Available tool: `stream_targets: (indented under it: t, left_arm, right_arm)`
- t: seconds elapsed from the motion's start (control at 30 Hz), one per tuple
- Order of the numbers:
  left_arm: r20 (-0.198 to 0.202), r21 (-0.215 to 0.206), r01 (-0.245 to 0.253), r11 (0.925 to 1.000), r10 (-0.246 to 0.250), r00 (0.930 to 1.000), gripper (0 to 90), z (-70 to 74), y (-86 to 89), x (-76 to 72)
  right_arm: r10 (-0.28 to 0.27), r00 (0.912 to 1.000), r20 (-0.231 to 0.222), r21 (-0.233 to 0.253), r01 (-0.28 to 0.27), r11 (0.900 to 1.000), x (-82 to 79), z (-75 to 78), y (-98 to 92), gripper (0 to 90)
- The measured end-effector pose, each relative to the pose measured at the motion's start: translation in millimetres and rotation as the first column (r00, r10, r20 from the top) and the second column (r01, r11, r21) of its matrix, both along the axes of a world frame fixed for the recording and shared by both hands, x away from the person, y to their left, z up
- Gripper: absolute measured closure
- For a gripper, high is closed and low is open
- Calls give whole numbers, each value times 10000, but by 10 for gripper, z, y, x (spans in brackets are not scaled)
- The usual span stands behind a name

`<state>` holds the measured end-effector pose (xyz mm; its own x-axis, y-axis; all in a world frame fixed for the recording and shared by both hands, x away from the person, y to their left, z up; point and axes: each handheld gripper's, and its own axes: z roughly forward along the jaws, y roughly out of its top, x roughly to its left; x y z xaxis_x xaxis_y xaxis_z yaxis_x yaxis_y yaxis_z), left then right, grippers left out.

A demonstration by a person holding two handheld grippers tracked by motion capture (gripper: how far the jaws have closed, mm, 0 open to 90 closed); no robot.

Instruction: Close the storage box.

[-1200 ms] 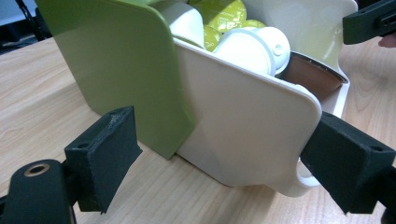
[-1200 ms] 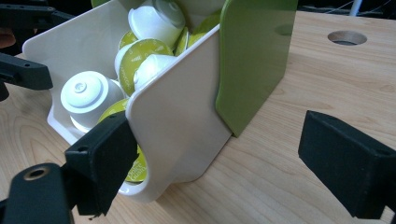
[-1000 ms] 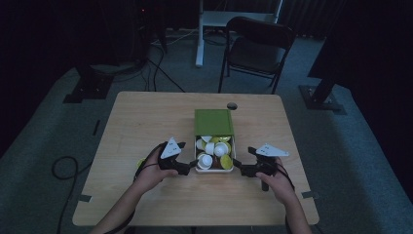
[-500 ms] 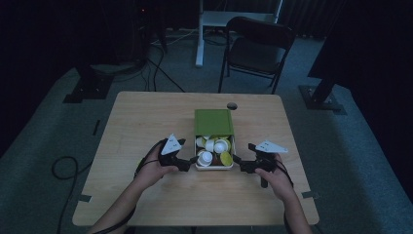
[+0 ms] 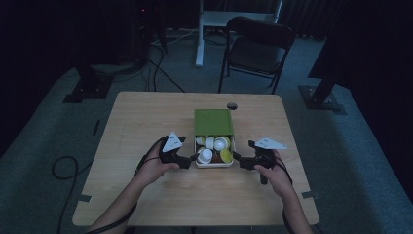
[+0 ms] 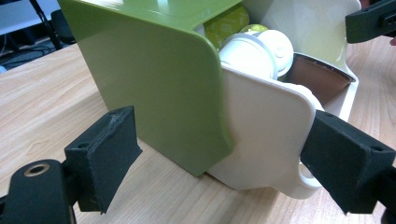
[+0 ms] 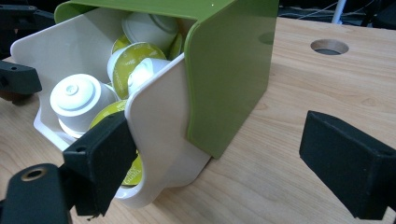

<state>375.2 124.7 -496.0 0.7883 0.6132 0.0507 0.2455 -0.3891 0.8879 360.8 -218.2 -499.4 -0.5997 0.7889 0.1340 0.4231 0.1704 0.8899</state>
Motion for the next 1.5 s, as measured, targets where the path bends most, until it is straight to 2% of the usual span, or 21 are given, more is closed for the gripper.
stream_targets:
  t: [0.33,0.7,1.5]
  left_arm:
    - [-1,-43,-142,9999,142,9999,135,-3,9,60]
    - [32,46,-202,9998,202,9998,134,6,0,124]
    - [154,98,-464,9989,462,9988,134,14,-13,265]
  right_arm:
    - [-241,9997,-75,65,241,9997,62,-4,22,107]
    - [-386,9992,41,-50,386,9992,117,-1,36,107]
    - [-743,9971,-152,-103,742,9972,260,-11,80,107]
